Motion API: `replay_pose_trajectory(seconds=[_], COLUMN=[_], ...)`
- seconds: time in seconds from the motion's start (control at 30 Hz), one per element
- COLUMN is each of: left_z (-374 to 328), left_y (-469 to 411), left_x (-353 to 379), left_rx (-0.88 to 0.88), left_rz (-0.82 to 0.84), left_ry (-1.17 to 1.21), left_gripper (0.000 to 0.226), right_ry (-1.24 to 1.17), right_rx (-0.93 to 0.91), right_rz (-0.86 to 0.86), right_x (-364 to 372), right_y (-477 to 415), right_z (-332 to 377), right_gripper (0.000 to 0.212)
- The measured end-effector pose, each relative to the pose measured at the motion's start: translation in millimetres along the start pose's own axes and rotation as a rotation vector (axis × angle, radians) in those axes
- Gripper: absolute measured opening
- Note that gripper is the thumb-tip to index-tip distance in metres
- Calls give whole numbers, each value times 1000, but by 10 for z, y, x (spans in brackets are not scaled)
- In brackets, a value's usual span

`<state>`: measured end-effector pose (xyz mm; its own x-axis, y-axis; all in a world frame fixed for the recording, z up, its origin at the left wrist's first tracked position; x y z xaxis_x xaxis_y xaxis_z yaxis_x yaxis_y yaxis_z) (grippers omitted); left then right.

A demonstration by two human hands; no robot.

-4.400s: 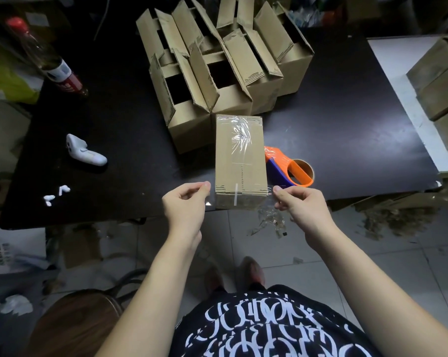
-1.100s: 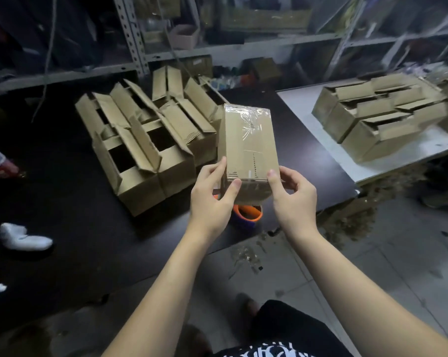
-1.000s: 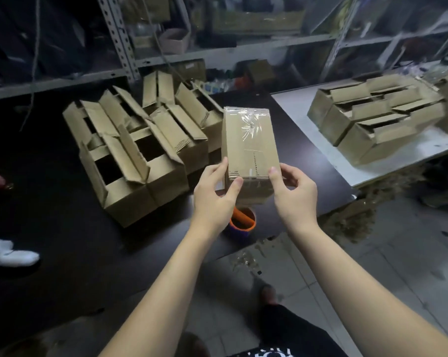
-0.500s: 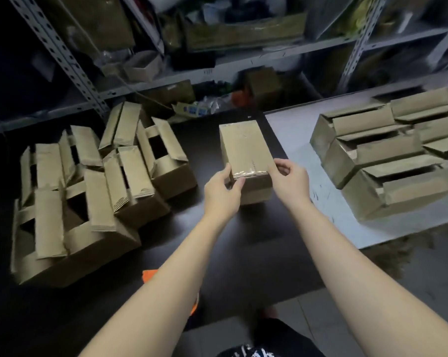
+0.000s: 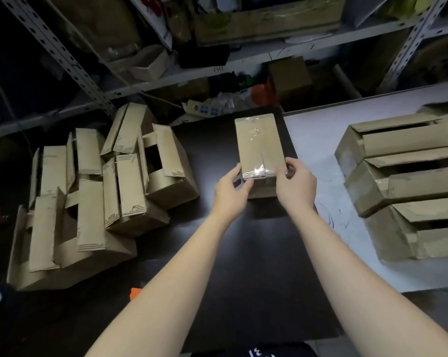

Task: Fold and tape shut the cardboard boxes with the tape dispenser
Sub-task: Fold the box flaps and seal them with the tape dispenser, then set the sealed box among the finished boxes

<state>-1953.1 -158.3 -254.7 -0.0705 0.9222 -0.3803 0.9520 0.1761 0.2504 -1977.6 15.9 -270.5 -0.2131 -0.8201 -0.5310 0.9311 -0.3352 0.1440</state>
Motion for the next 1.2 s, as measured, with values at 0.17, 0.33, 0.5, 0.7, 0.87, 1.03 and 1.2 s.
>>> replay_pose_trajectory(seconds=[0.17, 0.33, 0.5, 0.7, 0.87, 1.03, 1.2], left_z=[-70, -368, -228, 74, 279, 329, 222], left_y=[162, 99, -512, -1367, -1597, -1704, -1536], left_x=[-565, -1710, -2619, -2741, -2673, -2738, -2776], left_rx=[-1, 122, 133, 196, 327, 338, 446], left_rz=[-20, -271, -432, -114, 38, 164, 207], left_ry=[50, 6, -357, -899, -799, -725, -411], left_gripper=[31, 16, 34, 49, 27, 15, 25], right_ry=[154, -41, -96, -158, -260, -398, -478], right_rx=[-203, -195, -29, 217, 357, 400, 402], right_rz=[50, 407, 576, 543, 448, 328, 253], right_x=[193, 782, 1315, 1816, 2091, 2184, 2055], right_y=[238, 657, 1004, 1235, 1378, 1430, 1479], right_z=[564, 883, 960, 956, 923, 1054, 1110], right_gripper=[46, 44, 47, 70, 71, 90, 98])
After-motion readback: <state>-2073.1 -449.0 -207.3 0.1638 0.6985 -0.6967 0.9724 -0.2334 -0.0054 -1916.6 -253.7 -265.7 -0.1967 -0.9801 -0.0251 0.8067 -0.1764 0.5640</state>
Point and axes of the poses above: each hand's wrist, its own y-axis away from the middle knuckle, its own x-axis out of the palm, z = x × y, the point moved 6 cm from there along -y, towards the middle knuckle, and after that the axes turned 4 degrees about y, right-handed, at the moved point
